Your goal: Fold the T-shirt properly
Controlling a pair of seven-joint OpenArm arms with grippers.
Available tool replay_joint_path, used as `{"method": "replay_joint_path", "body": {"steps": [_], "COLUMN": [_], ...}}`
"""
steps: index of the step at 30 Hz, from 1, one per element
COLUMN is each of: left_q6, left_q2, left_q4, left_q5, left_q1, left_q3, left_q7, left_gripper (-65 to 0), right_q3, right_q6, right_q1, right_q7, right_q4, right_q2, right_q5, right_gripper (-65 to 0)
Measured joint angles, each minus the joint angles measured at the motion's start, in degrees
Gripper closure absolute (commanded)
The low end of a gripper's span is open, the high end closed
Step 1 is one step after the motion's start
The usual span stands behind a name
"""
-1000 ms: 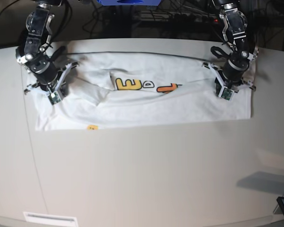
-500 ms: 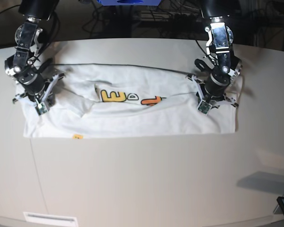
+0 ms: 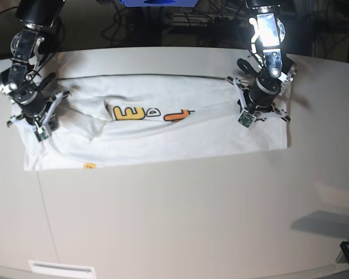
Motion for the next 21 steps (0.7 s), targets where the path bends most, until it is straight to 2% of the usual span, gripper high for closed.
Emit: {"method": "replay_joint_path", "body": {"steps": [11, 13, 16, 21], "left_q6": [-0.22, -1.49, -1.25, -1.22], "left_q2": [0.17, 0.2, 0.31, 0.07], "left_q4": [0.7, 1.62, 3.17, 7.45], "left_q5": [0.42, 0.66, 1.42, 1.03], "left_q1": [-0.15, -0.59, -1.42, -4.46], "left_q3": [-0.07, -0.74, -3.28, -3.54], "left_q7": [0.63, 1.88, 2.97, 9.16], "left_gripper": [-4.7, -4.7, -4.7, -4.9], "right_q3": [0.0, -0.02, -0.02, -0.04], "right_q6": [0.0, 0.0, -0.02, 0.0], "right_q1": [-0.02, -0.07, -0.24, -0.35], "right_q7": [-0.39, -1.42, -3.02, -3.98], "right_q4": [0.48, 1.33, 2.67, 3.93], "right_q2": [0.0, -0.22, -0.61, -1.38], "right_q5": [0.0, -0.66, -1.51, -2.56], "right_gripper": [-1.6, -1.6, -1.6, -1.6]}}
